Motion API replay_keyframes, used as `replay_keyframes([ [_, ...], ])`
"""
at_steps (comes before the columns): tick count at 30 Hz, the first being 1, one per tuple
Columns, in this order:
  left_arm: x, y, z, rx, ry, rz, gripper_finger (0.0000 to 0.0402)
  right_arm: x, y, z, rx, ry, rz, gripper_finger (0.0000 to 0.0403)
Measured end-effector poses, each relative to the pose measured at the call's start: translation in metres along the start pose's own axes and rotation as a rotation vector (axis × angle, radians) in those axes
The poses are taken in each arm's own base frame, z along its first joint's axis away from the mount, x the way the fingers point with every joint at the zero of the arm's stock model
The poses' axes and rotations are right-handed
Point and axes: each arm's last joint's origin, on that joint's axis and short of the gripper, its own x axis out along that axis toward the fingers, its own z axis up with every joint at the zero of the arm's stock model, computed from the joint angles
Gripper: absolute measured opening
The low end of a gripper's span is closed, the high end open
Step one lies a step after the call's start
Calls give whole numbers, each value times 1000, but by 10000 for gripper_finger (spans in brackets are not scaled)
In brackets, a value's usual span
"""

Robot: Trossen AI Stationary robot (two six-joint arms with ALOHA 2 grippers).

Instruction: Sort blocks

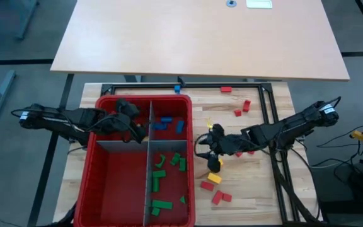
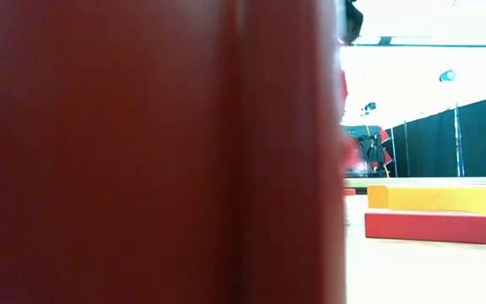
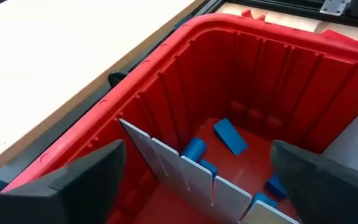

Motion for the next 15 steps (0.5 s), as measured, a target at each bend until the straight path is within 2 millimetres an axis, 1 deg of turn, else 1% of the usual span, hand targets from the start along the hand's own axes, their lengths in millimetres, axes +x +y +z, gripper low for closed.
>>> replay_keyframes([
  [3, 0, 1, 0, 0, -11, 20, 383, -1, -6, -14, 41, 138, -67, 228],
  [6, 0, 1, 2, 4, -27, 24, 364, -5, -11, -29, 95, 279, -146, 221],
  [9, -1, -2, 8, 23, -76, 10, 349, -12, -14, -43, 141, 394, -223, 214],
  [12, -1, -4, 14, 44, -133, -19, 340, -15, -15, -52, 149, 457, -266, 211],
  [15, -2, -6, 19, 60, -173, -31, 338, -14, -14, -61, 114, 479, -263, 212],
])
